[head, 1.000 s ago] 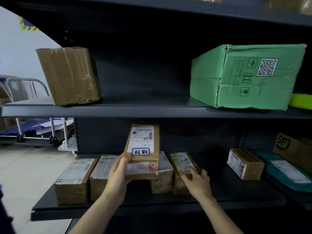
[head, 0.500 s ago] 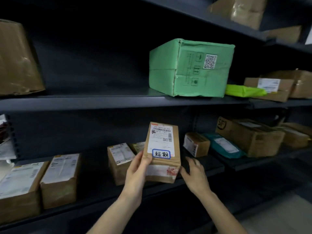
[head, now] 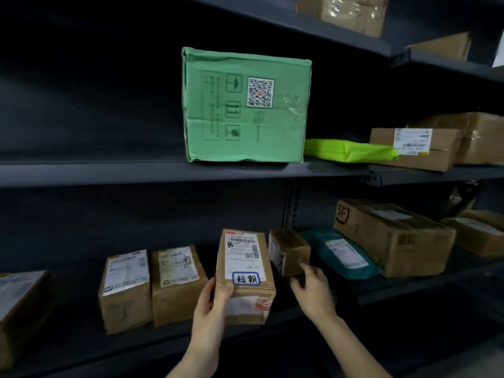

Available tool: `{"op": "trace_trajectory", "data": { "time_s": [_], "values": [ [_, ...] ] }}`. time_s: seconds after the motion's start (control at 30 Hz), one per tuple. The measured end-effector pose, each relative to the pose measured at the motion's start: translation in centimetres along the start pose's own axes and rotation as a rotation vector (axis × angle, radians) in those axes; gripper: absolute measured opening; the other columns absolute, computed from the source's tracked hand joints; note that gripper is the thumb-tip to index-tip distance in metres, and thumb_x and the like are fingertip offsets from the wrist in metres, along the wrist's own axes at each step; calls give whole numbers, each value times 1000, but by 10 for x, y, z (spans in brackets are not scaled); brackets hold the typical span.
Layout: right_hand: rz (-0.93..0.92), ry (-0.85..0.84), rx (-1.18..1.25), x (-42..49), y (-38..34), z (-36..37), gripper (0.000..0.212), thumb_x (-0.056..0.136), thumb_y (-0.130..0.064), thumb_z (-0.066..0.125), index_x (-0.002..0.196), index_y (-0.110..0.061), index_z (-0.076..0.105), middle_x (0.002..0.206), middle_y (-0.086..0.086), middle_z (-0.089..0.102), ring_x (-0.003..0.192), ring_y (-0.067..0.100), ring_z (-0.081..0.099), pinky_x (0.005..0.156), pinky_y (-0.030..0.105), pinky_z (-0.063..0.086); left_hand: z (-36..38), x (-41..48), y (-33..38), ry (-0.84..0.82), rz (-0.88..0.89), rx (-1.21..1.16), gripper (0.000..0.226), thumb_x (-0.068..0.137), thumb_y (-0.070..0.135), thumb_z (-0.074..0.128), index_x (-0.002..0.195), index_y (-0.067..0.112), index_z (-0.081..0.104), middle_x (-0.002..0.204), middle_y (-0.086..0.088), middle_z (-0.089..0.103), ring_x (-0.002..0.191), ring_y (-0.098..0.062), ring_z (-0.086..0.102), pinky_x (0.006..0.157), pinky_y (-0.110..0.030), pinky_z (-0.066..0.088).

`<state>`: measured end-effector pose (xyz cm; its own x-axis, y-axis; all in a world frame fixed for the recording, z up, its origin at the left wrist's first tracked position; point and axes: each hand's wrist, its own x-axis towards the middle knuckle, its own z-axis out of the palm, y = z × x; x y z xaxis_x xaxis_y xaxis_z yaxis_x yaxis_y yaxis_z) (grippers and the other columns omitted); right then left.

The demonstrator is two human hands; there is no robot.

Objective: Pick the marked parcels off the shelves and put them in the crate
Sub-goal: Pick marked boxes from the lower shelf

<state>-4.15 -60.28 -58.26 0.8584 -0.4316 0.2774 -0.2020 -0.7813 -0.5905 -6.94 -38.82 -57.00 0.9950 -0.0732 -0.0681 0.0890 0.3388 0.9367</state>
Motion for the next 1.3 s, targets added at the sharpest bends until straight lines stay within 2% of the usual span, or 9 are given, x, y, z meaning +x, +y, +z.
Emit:
{"op": "trace_trajectory", "data": {
  "time_s": [0.17, 0.3, 0.47, 0.53, 0.63, 0.7, 0.83, 1.03, 1.3],
  "values": [
    [-138, 40, -211, 81, -6, 6, 50, 90, -41, 50, 135, -20, 42, 141, 13, 36, 126, 29, 38, 99, 34, 39, 29, 22, -14, 125, 71, 37, 68, 83, 41, 63, 143, 23, 36, 137, 0, 48, 114, -13, 41, 97, -34, 32],
    [-44, -205, -385, 130, -8, 20, 68, 85, -66, 39, 143, -31, 25, 150, 18, 18, 133, 37, 25, 108, 43, 30, 41, 36, -26, 208, 100, 60, 66, 84, 38, 64, 142, 20, 39, 141, -5, 47, 127, -23, 43, 98, -35, 33],
    [-127, -196, -401, 134, 14, 26, 63, 81, -63, 47, 136, -36, 34, 135, 21, 37, 115, 38, 40, 96, 39, 37, 39, 43, -49, 307, 80, -4, 67, 83, 44, 62, 142, 20, 39, 140, -5, 49, 127, -24, 44, 106, -38, 35],
    [-148, -165, -190, 128, 28, 23, 60, 80, -58, 52, 134, -37, 39, 127, 19, 45, 111, 38, 45, 94, 38, 38, 41, 41, -58, 339, 75, -30, 69, 82, 47, 62, 142, 22, 39, 139, -4, 51, 127, -26, 46, 110, -47, 34],
    [26, -298, 529, 112, 48, 17, 50, 83, -40, 60, 130, -29, 49, 115, 13, 60, 102, 31, 59, 89, 36, 48, 50, 41, -65, 366, 91, -38, 72, 77, 48, 65, 140, 21, 43, 134, -6, 55, 123, -28, 51, 110, -50, 35],
    [133, -401, 835, 101, 56, 17, 34, 84, -29, 60, 118, -25, 58, 102, 3, 69, 91, 22, 66, 79, 35, 53, 57, 40, -66, 357, 104, -32, 73, 75, 49, 66, 138, 19, 45, 131, -8, 59, 121, -29, 53, 110, -50, 36],
    [203, -507, 896, 92, 66, 22, 25, 87, -27, 57, 110, -20, 63, 104, 5, 69, 97, 25, 64, 93, 44, 50, 66, 39, -69, 342, 111, -35, 59, 84, 39, 63, 136, 16, 48, 125, -9, 63, 117, -28, 57, 108, -50, 38],
    [114, -502, 922, 85, 73, 23, 16, 91, -29, 55, 105, -28, 61, 92, -12, 67, 83, 4, 62, 62, 19, 43, 72, 38, -74, 297, 151, 44, 53, 78, 44, 60, 127, 23, 56, 117, -5, 69, 113, -26, 62, 105, -52, 41],
    [86, -498, 959, 86, 78, 27, 24, 87, -33, 57, 111, -33, 60, 98, -11, 67, 90, 8, 63, 69, 23, 46, 68, 35, -76, 229, 165, 115, 43, 84, 42, 57, 125, 28, 58, 118, -4, 69, 113, -26, 62, 103, -53, 43]
  ]
}}
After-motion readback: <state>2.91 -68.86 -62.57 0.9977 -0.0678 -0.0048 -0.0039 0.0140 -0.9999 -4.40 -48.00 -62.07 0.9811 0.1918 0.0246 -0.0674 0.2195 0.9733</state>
